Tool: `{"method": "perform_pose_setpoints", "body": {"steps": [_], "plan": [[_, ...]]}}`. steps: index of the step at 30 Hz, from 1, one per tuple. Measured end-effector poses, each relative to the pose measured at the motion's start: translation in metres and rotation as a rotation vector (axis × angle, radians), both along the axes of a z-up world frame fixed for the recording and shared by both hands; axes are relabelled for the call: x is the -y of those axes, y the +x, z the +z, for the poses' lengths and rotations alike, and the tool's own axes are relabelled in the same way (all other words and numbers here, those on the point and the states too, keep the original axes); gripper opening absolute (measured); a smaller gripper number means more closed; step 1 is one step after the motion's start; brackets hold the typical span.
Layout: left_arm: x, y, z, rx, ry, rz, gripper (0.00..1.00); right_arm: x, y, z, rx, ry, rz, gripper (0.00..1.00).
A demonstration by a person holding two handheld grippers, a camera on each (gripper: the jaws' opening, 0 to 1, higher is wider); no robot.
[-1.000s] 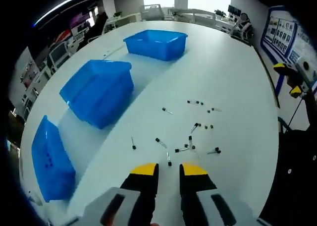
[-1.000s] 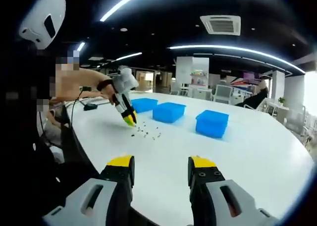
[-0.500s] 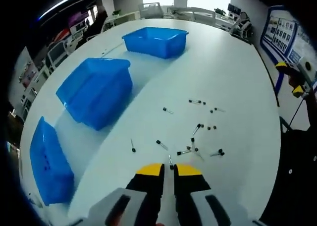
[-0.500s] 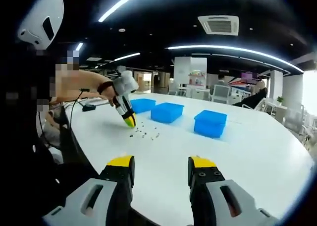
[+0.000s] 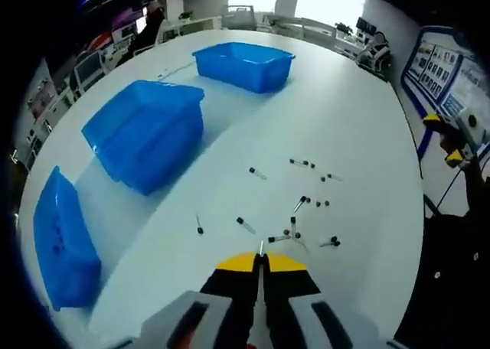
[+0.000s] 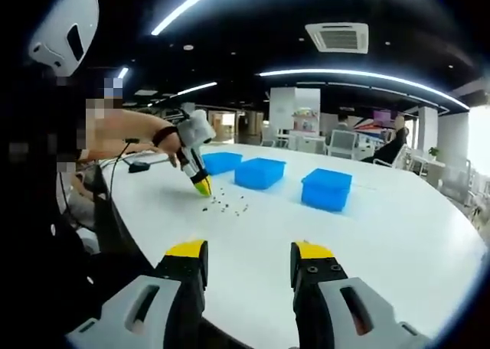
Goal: Pick up the resistors one by one and place each resistor into its matching bin, sorting the parts by color and model until every resistor is separated into the correct bin for its type
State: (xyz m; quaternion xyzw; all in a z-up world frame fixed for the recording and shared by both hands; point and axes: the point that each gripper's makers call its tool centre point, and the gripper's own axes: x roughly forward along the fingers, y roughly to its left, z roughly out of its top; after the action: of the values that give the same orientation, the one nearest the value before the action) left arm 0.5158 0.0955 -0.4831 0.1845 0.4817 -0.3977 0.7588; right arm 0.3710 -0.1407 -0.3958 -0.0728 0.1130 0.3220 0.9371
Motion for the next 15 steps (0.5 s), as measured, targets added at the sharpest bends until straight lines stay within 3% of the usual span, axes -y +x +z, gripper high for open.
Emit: {"method": "perform_pose_setpoints", "body": {"steps": [2, 5, 6, 8, 9, 15], "plan": [[0.0, 0.0, 0.0, 0.011, -0.021, 0.015, 0.06, -0.001, 0.0, 0.001, 0.003, -0.001, 0.003, 0.45], [0.001, 0.002, 0.002, 0.092, -0.068, 0.028, 0.05, -0.002, 0.0, 0.003, 0.007, 0.001, 0.006, 0.45], [0.001, 0.002, 0.004, 0.124, -0.104, 0.055, 0.05, -0.003, 0.001, 0.004, 0.008, -0.003, 0.008, 0.45], [0.004, -0.003, 0.008, 0.136, -0.165, 0.073, 0.05, -0.003, 0.001, 0.004, 0.009, -0.003, 0.007, 0.45], [0.005, -0.004, 0.017, 0.171, -0.241, 0.122, 0.05, -0.004, 0.001, 0.005, 0.009, 0.0, 0.008, 0.45], [-0.003, -0.014, 0.068, 0.355, -0.446, 0.246, 0.05, -0.012, 0.002, 0.01, 0.017, -0.009, 0.025, 0.45]]}}
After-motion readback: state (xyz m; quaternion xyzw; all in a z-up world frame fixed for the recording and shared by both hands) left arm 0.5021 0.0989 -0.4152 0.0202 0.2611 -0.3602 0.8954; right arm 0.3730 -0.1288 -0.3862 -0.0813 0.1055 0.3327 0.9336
